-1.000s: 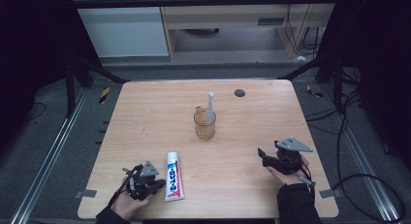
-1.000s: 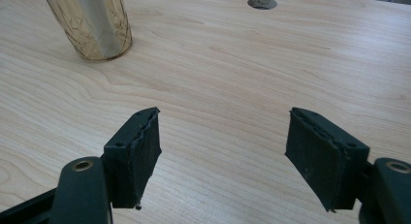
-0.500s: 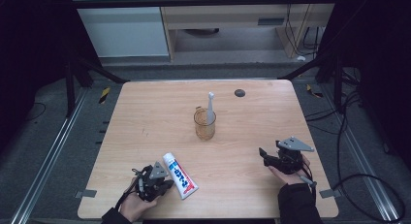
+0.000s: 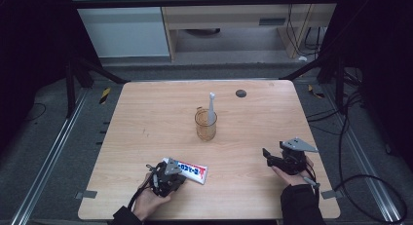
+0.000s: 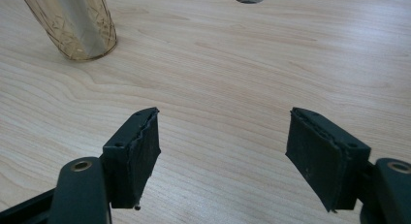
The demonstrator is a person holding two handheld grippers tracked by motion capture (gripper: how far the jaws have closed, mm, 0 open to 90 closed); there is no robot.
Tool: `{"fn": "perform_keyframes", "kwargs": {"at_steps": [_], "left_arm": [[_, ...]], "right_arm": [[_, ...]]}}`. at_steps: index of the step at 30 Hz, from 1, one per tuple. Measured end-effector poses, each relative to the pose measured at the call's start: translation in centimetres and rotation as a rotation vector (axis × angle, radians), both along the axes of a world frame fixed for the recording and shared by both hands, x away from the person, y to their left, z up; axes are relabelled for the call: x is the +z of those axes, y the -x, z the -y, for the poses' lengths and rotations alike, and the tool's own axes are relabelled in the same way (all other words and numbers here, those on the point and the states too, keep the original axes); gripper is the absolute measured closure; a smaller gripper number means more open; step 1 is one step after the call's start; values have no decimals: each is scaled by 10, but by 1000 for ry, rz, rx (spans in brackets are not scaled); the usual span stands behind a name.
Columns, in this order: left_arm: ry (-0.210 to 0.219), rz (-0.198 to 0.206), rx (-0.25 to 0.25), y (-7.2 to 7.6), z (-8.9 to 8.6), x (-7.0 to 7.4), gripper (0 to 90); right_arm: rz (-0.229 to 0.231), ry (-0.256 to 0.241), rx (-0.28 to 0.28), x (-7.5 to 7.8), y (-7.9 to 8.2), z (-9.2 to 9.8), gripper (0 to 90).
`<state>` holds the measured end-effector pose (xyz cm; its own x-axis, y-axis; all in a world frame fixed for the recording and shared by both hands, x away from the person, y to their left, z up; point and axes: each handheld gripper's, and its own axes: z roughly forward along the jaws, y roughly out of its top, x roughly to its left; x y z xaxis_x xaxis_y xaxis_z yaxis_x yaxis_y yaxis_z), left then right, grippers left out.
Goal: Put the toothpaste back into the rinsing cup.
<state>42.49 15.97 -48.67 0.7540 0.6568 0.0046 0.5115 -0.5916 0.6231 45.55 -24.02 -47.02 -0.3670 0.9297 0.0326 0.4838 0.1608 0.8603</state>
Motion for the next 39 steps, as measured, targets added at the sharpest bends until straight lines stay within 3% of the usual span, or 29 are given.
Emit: {"fn": "perform_keyframes", "kwargs": {"at_steps": [18, 23, 28, 34, 39], "left_arm": [[9, 35, 20, -14, 20, 4, 894], [59, 56, 19, -11, 13, 18, 893], [91, 102, 40, -11, 2, 37, 894], [70, 123, 116, -26, -23, 44, 894], [66, 109, 190, -41, -48, 42, 894]], "right_arm": [[3, 20, -5, 0, -1, -2, 274], [4, 22, -6, 0, -1, -2, 274], [-3, 20, -7, -1, -1, -2, 274], [-1, 21, -8, -1, -1, -2, 274], [-3, 24, -7, -2, -1, -3, 274]]}}
